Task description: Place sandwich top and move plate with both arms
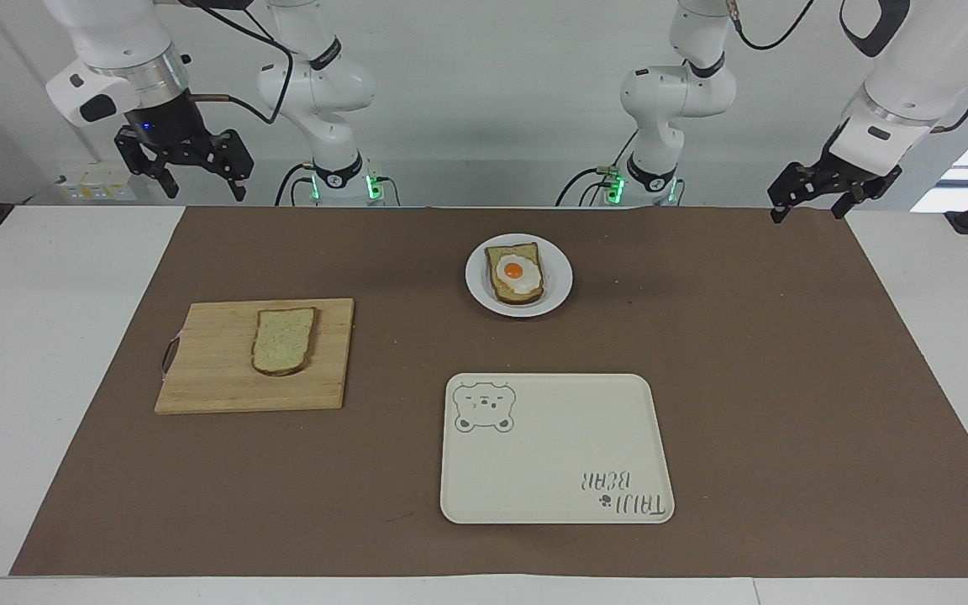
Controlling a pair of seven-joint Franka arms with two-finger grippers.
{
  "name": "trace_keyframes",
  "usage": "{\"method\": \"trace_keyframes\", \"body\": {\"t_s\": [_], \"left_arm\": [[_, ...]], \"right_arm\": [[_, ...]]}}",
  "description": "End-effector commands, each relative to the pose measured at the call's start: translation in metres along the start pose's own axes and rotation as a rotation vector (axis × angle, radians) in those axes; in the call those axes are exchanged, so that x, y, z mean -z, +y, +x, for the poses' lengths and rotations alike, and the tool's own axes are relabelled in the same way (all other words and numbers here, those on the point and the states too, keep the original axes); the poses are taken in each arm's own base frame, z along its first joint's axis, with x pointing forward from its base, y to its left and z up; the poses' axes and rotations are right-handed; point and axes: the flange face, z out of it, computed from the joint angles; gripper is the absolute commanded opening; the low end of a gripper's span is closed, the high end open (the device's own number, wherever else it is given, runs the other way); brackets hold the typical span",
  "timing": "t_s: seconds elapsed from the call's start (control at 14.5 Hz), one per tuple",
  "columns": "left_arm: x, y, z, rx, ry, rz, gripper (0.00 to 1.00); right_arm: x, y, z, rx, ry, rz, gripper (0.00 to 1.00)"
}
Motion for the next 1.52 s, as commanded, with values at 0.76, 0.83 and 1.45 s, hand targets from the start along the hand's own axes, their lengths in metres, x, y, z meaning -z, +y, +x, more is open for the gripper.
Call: {"method": "trace_keyframes", "body": {"t_s": [0.76,0.83,1.45], "left_arm": [[0.0012,-0.0035,-0.0069,-0.001,0.000,-0.007,1.00],[0.0012,-0.0035,-0.0069,-0.001,0.000,-0.007,1.00],[0.0012,-0.0027,-0.0070,-0.002,0.000,-0.007,1.00]], "right_arm": [[0.0019,0.0029,-0.0085,-0.015,-0.006,-0.004,1.00],[0.0019,0.0036,-0.0090,-0.017,-0.006,-0.003,1.00],[0.0020,0.0036,-0.0088,-0.015,-0.005,-0.003,1.00]]}}
